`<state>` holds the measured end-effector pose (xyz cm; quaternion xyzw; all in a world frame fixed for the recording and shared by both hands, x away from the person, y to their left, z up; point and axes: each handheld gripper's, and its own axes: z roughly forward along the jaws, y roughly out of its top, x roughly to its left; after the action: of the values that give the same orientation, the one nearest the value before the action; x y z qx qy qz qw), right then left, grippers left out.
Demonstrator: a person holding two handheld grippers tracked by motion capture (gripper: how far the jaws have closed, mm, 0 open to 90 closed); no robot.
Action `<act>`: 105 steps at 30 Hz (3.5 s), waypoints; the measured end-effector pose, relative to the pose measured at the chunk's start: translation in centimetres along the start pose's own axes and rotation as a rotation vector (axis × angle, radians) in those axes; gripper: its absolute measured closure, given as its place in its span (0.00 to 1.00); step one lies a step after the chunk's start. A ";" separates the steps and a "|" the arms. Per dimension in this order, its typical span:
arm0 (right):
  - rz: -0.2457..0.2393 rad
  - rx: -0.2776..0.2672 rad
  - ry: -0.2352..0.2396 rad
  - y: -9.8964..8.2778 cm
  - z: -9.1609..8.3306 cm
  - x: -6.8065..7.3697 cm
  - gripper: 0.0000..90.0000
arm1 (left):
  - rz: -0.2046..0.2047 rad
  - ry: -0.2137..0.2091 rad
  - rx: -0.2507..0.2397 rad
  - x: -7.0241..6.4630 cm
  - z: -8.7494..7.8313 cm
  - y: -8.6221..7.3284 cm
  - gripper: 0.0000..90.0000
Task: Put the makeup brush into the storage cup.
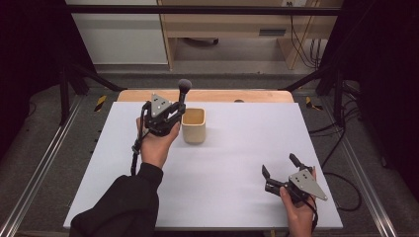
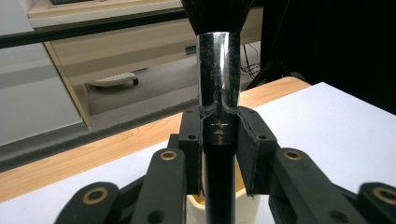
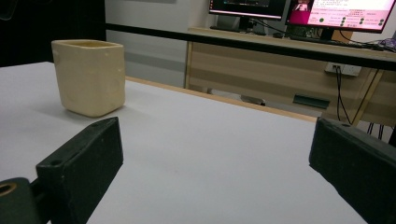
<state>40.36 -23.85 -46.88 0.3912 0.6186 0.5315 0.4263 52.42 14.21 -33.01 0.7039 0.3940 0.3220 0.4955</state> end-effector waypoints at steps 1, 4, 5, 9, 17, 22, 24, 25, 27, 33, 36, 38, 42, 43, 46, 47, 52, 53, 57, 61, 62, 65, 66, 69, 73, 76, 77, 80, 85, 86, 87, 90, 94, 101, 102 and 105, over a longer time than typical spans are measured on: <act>0.000 -0.001 0.001 0.0 0.0 0.0 0.03 | -0.001 0.002 -0.003 0.0 0.0 0.0 0.81; -0.003 -0.001 0.003 0.0 0.0 0.1 0.03 | 0.001 0.005 -0.007 -0.1 0.1 0.0 0.81; -0.002 0.000 0.003 0.0 0.1 0.1 0.03 | 0.003 0.002 -0.006 -0.1 0.2 -0.1 0.81; -0.001 0.000 0.003 0.0 0.1 0.1 0.03 | 0.004 0.005 -0.003 -0.3 0.3 -0.1 0.81; -0.001 0.001 0.004 0.0 0.1 0.1 0.03 | 0.008 0.008 -0.025 -0.6 0.6 -0.1 0.81; -0.002 0.001 0.004 0.0 0.1 0.1 0.03 | 0.002 0.011 -0.026 -0.6 0.9 -0.2 0.81; -0.003 0.003 0.004 0.0 0.1 0.1 0.03 | -0.004 0.014 -0.033 -0.5 1.1 -0.3 0.81; -0.003 0.003 0.004 0.0 0.1 0.1 0.03 | -0.005 0.013 -0.034 -0.5 1.1 -0.3 0.81; -0.002 0.003 0.004 0.0 0.2 0.1 0.03 | -0.007 0.019 -0.037 -0.4 1.2 -0.3 0.81; -0.003 -0.001 0.004 0.0 0.2 0.1 0.03 | 0.003 0.019 -0.051 -0.4 1.5 -0.2 0.81; -0.004 0.000 0.005 -0.1 0.2 0.0 0.03 | 0.003 0.017 -0.057 -0.4 1.6 -0.1 0.81; -0.003 0.001 0.005 -0.1 0.2 0.1 0.03 | 0.008 0.014 -0.062 -0.6 1.6 0.0 0.81; -0.002 0.000 0.005 0.0 0.2 0.1 0.03 | 0.017 0.004 -0.063 -1.0 1.7 0.0 0.81; -0.002 0.000 0.005 0.0 0.2 0.1 0.03 | 0.017 0.003 -0.063 -1.1 1.7 0.1 0.81; -0.002 0.000 0.005 -0.1 0.2 0.0 0.03 | 0.018 0.000 -0.063 -1.2 1.9 0.1 0.81; -0.004 0.001 0.005 -0.1 0.2 0.0 0.03 | 0.016 0.001 -0.066 -1.2 2.0 0.1 0.81; -0.004 0.002 0.004 -0.1 0.2 0.0 0.03 | 0.008 0.003 -0.073 -0.9 2.3 0.0 0.81; -0.004 0.002 0.004 -0.1 0.2 0.0 0.03 | 0.008 0.003 -0.073 -0.9 2.3 0.0 0.81; -0.003 0.001 0.004 -0.1 0.2 0.0 0.03 | -0.010 0.000 -0.078 -0.7 2.6 -0.1 0.81; -0.002 0.000 0.005 -0.1 0.2 0.0 0.03 | -0.032 -0.003 -0.084 -0.5 2.9 -0.1 0.81; -0.003 0.001 0.005 -0.1 0.2 0.0 0.03 | -0.032 -0.003 -0.084 -0.5 2.9 -0.1 0.81; -0.003 0.001 0.006 -0.1 0.2 0.0 0.03 | -0.028 0.000 -0.089 -0.5 2.9 0.0 0.81; -0.002 0.001 0.006 -0.1 0.2 0.0 0.03 | -0.027 0.002 -0.092 -0.4 2.9 0.1 0.81; -0.003 0.001 0.006 -0.1 0.2 0.0 0.03 | -0.030 0.008 -0.096 -0.3 2.9 0.1 0.81; 0.001 -0.001 0.002 -0.1 0.1 0.0 0.03 | -0.032 0.012 -0.105 -0.3 3.2 0.1 0.81; -0.001 0.000 0.003 -0.1 0.1 0.0 0.04 | -0.033 0.014 -0.111 -0.5 3.3 0.1 0.81; -0.002 0.000 0.004 -0.1 0.1 0.0 0.04 | -0.029 0.017 -0.113 -0.6 3.4 0.1 0.81; 0.000 -0.001 0.005 -0.1 0.1 0.0 0.04 | -0.029 0.015 -0.115 -0.8 3.5 0.1 0.81; 0.002 -0.002 0.002 -0.1 0.1 -0.1 0.04 | -0.030 0.024 -0.120 -0.9 3.8 0.1 0.81; 0.004 -0.001 0.002 -0.1 0.1 -0.2 0.04 | -0.028 0.029 -0.119 -0.9 3.8 0.1 0.81; 0.005 -0.001 0.001 -0.1 0.1 -0.2 0.04 | -0.028 0.032 -0.121 -0.9 3.9 0.1 0.81; 0.005 0.001 0.001 -0.1 0.0 -0.3 0.03 | -0.029 0.039 -0.126 -0.8 4.0 0.1 0.81; 0.003 0.000 0.001 -0.1 0.0 -0.3 0.03 | -0.025 0.045 -0.124 -0.8 4.3 0.2 0.81; 0.008 -0.003 0.001 -0.1 0.1 -0.3 0.04 | -0.027 0.046 -0.132 -0.8 4.8 0.2 0.81; 0.008 -0.003 0.001 -0.1 0.0 -0.3 0.04 | -0.030 0.044 -0.131 -0.8 4.8 0.2 0.81; 0.008 -0.003 0.001 -0.1 0.0 -0.3 0.03 | -0.029 0.043 -0.131 -0.9 5.0 0.1 0.81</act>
<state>40.49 -24.13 -46.94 0.3928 0.6165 0.5341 0.4246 56.22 11.17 -34.51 0.6572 0.3926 0.3549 0.5366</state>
